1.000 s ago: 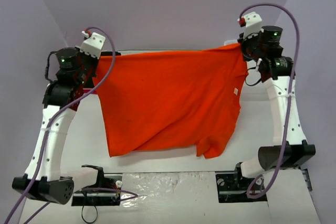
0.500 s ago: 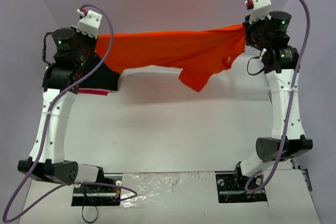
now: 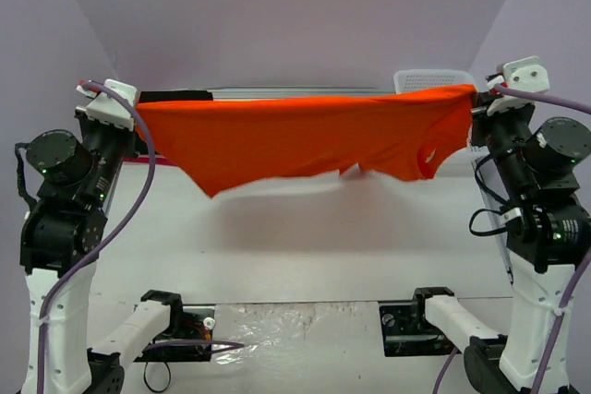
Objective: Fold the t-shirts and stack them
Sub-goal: Flatten out the tshirt
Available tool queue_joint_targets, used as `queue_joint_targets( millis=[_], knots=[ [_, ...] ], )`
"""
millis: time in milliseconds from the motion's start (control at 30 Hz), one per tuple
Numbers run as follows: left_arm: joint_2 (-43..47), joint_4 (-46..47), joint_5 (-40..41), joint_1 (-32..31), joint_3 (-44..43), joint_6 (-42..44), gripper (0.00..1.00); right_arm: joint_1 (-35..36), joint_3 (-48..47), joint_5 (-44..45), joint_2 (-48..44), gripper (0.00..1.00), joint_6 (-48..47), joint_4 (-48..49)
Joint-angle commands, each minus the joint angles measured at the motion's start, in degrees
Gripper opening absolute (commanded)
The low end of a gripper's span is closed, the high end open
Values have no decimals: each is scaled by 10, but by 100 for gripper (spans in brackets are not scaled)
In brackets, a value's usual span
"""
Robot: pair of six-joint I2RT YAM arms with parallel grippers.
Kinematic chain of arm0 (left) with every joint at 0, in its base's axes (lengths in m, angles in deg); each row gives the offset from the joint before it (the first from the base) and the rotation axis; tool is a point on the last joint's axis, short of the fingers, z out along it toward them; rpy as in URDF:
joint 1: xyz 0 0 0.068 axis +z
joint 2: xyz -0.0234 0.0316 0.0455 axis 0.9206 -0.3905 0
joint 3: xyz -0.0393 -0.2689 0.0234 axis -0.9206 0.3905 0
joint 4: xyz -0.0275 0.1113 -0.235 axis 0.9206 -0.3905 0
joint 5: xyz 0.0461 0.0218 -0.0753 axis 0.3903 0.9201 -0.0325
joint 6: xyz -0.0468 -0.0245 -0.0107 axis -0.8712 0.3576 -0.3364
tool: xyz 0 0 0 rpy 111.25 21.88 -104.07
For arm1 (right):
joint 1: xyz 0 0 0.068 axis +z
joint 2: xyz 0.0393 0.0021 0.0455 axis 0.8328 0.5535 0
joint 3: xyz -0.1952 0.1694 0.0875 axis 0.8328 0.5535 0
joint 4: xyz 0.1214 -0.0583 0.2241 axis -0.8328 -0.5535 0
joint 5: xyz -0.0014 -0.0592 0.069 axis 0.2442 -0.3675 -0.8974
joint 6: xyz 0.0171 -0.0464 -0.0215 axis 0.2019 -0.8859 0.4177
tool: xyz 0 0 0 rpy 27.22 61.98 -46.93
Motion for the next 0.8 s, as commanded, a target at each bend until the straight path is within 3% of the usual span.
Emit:
queue_joint_targets(
  millis=[0, 133, 267, 467, 600, 633, 667, 700, 733, 767],
  knots=[
    [-6, -6, 27, 8, -70, -4, 2, -4, -56, 64, 19, 0, -4, 38],
    [-46, 2, 27, 8, -114, -1, 2, -4, -115, 81, 74, 0, 1, 38],
    [-83, 25, 24, 8, -106, 8, 2, -4, -134, 85, 144, 0, 3, 43],
    [-162, 96, 27, 10, -49, 24, 2, -1, -77, 73, 217, 0, 11, 90],
    [-268, 171, 21, 23, -28, 36, 3, 6, -50, 85, 298, 0, 8, 126],
    [-295, 179, 21, 23, -35, 42, 3, 10, -66, 86, 324, 7, 4, 112],
    [-322, 173, 23, 23, -47, 56, 33, 17, -79, 126, 387, 27, -4, 101],
    [-382, 171, 26, 23, -58, 61, 54, 26, -92, 145, 421, 80, -11, 92],
    [-413, 172, 35, 25, -73, 64, 70, 27, -132, 159, 492, 91, -10, 61],
    [-460, 177, 34, 30, -74, 72, 95, 30, -158, 170, 524, 100, -7, 38]
  ],
)
